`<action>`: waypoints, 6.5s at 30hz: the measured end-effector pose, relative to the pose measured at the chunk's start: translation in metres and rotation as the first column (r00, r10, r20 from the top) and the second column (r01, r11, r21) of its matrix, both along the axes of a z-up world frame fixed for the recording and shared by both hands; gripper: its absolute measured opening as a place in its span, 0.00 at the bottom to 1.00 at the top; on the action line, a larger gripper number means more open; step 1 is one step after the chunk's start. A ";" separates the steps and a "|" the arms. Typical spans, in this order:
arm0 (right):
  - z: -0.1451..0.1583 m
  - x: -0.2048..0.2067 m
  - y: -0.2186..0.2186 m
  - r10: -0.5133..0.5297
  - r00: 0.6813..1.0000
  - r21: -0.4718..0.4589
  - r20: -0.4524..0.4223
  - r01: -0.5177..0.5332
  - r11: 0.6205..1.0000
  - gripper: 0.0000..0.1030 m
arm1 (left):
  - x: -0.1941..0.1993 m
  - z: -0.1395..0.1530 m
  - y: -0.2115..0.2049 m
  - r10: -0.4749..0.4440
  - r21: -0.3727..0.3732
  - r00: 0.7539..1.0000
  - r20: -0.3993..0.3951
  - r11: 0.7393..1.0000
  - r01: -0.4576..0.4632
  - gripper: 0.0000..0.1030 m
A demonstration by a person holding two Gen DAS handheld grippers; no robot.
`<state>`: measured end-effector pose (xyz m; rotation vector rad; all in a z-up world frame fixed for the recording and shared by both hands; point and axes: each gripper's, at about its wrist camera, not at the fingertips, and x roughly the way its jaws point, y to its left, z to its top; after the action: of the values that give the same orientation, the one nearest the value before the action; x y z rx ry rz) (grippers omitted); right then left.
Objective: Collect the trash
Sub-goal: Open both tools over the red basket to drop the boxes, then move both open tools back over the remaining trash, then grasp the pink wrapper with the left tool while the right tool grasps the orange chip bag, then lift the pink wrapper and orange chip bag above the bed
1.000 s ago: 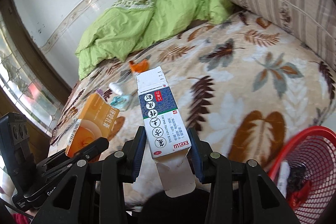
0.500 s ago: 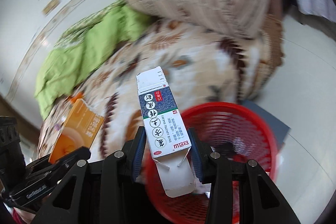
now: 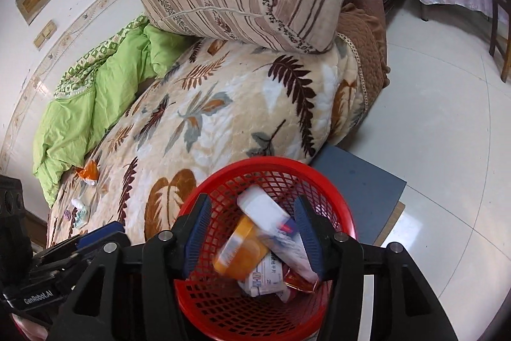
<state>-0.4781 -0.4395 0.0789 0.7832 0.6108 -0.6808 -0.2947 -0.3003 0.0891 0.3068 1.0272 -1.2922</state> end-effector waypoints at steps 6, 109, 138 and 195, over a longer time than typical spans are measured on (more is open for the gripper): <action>0.010 0.034 0.013 0.090 0.995 -0.017 0.036 -0.089 0.996 0.55 | 0.035 0.011 0.041 0.129 -0.023 0.991 0.034 0.992 -0.128 0.48; -0.007 0.299 0.180 0.633 0.773 -0.153 0.049 -0.621 0.769 0.39 | 0.182 -0.017 0.270 0.743 -0.106 0.636 0.209 0.664 -0.740 0.20; -0.009 0.285 0.193 0.639 0.768 -0.170 0.053 -0.624 0.763 0.39 | 0.167 -0.041 0.271 0.734 -0.149 0.637 0.234 0.675 -0.722 0.20; 0.014 0.260 0.189 0.632 0.762 -0.174 0.141 -0.610 0.773 0.39 | 0.137 -0.009 0.261 0.710 -0.177 0.639 0.297 0.698 -0.694 0.20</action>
<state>-0.2184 -0.2502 0.0934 0.4753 0.6011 -0.0170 -0.1582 -0.0395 0.0796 0.0638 0.6917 -0.5082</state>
